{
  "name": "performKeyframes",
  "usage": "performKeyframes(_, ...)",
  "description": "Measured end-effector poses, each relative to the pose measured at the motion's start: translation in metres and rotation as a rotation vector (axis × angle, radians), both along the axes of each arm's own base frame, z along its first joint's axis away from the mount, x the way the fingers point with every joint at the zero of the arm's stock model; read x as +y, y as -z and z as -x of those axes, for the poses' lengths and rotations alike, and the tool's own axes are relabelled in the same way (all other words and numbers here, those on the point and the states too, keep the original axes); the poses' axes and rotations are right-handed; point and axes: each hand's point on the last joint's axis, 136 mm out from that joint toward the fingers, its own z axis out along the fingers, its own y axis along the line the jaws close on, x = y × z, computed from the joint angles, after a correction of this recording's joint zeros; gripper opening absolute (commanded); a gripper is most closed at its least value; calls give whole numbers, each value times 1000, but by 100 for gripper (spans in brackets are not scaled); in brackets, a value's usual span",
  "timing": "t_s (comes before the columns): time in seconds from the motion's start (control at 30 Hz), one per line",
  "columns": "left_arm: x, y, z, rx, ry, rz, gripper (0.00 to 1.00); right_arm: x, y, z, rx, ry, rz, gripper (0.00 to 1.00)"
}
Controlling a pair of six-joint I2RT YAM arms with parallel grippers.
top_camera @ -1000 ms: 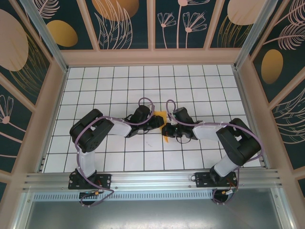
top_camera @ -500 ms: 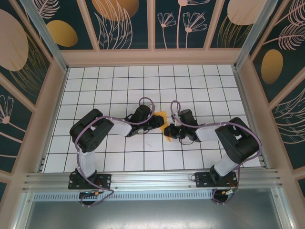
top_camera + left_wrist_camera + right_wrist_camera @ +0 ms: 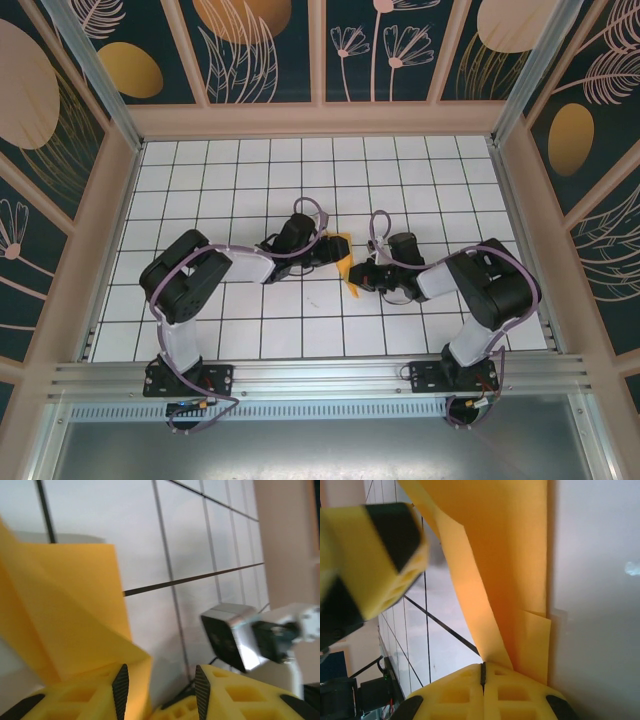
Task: Fold a paper plane with a square sheet of paper (pick it up from the middle)
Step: Fold the wing for the fifth time at the center of the table.
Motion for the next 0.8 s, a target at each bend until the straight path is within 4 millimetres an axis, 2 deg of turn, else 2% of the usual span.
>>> performKeyframes(0.1, -7, -16, 2, -7, 19, 73, 31, 0, 0, 0, 8, 0, 0, 0)
performKeyframes(0.17, -8, -18, 7, 3, 30, 105, 30, 0, 0, 0, 13, 0, 2, 0)
performKeyframes(0.4, -5, -3, 18, 62, 34, 105, 30, 1, 1, 0, 34, -2, 9, 0)
performKeyframes(0.6, 4, 34, 14, 104, -21, 25, 29, 0, 1, 0, 44, -3, 16, 0)
performKeyframes(0.8, 7, 38, 5, 90, -62, -9, 27, 0, 3, 0, 52, -18, 37, 0)
